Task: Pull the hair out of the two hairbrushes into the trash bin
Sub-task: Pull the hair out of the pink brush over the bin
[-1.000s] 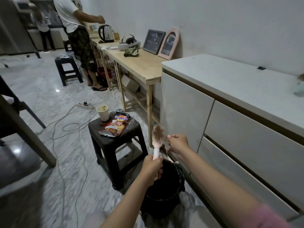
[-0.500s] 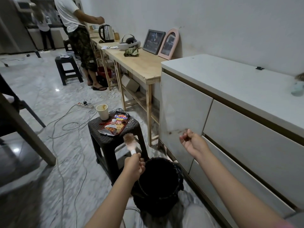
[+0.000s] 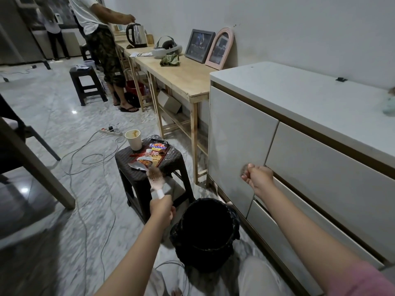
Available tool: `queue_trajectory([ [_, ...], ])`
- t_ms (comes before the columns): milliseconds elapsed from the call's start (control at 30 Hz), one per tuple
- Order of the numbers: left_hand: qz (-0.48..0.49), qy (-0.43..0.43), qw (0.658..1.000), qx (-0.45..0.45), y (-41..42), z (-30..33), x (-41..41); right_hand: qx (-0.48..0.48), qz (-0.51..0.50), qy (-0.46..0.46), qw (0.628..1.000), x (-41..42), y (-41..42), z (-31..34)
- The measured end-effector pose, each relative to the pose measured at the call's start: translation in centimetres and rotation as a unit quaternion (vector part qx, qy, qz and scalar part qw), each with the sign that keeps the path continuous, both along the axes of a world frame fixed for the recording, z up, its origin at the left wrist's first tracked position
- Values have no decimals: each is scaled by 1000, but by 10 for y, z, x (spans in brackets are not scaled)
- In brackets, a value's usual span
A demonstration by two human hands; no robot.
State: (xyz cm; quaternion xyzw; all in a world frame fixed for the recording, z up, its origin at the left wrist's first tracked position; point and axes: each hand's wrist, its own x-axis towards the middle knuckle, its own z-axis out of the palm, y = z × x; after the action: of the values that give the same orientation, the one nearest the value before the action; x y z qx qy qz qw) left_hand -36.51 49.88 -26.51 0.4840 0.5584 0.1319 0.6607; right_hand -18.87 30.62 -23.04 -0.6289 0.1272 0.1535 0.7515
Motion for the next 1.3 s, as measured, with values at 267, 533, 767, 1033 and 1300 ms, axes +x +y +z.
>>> queue_trajectory([
  [267,-139,-15,990,15,-34,21,7,-271,191,-81,940,-10,34,-14],
  [533,-183,-12,982,38,-42,22,8,-343,274,-150,886,-17,43,-7],
  [767,-206,-20,978,38,-48,16,6,-307,247,-175,902,-25,42,0],
  [1033,-227,-30,973,40,-65,23,6,-199,309,-245,897,-54,55,13],
  [1300,-216,-69,974,15,-74,33,3,-235,215,-297,900,-68,58,14],
])
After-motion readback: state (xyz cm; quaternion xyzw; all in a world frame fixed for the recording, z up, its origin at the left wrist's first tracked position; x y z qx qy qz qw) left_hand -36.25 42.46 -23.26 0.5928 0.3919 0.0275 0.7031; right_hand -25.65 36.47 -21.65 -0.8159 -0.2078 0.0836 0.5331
